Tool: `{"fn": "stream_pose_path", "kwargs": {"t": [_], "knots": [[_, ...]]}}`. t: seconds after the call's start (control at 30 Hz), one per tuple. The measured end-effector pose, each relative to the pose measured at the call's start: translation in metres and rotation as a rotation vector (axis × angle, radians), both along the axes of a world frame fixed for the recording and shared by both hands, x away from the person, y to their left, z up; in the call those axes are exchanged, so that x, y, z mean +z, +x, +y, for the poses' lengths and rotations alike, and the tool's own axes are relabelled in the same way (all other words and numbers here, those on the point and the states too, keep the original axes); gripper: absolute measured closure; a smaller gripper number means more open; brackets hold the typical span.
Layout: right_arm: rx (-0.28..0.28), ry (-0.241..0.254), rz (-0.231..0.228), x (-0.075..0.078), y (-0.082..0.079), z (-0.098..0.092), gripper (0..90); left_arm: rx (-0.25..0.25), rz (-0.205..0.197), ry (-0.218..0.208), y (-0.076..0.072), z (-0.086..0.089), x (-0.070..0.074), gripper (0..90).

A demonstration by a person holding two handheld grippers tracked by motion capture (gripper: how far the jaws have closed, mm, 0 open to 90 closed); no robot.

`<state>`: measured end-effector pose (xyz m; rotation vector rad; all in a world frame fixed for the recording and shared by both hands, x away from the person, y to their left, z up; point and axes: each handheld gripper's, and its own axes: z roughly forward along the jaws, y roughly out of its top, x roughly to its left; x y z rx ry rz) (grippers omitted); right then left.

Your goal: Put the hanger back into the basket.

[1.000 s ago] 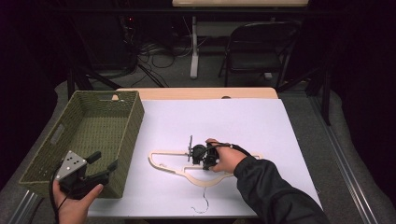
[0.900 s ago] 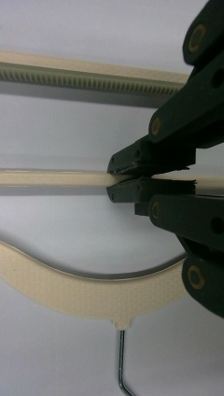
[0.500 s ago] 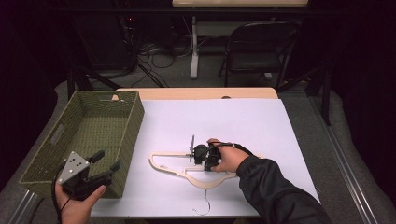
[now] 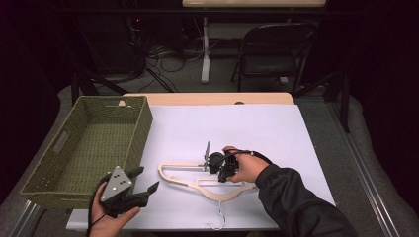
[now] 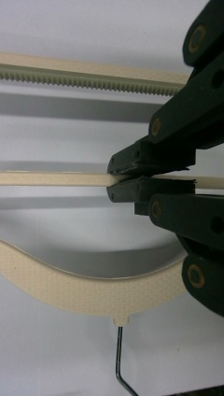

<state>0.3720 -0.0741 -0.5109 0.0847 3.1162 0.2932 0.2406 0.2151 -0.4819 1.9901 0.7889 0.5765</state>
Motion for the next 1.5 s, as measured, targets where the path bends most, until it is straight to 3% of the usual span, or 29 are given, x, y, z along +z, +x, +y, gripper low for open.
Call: {"fn": "stream_pose_path", "kwargs": {"t": [0.1,0.3,0.37,0.6,0.77,1.13,1.5], "knots": [[-0.004,0.008,0.006,0.003,-0.002,-0.002,85.8,-0.037,0.020,0.017,0.001,-0.013,-0.010,29.7],[-0.017,0.007,0.039,0.009,-0.007,-0.004,85.9,-0.116,0.017,0.104,0.003,-0.040,-0.025,27.1],[-0.024,0.014,0.061,0.011,-0.008,-0.004,85.9,-0.129,0.014,0.116,0.005,-0.047,-0.028,25.8],[-0.019,0.025,0.076,0.016,-0.011,-0.006,85.9,-0.179,0.023,0.152,0.008,-0.067,-0.039,20.9],[-0.021,0.025,0.082,0.020,-0.012,-0.006,85.9,-0.202,0.004,0.182,0.009,-0.080,-0.045,20.8],[-0.003,0.015,0.093,0.025,-0.017,0.002,85.9,-0.248,-0.031,0.256,0.014,-0.098,-0.052,25.7],[0.004,0.020,0.112,0.021,-0.016,0.007,85.8,-0.300,-0.015,0.268,0.017,-0.107,-0.061,34.7]]}}
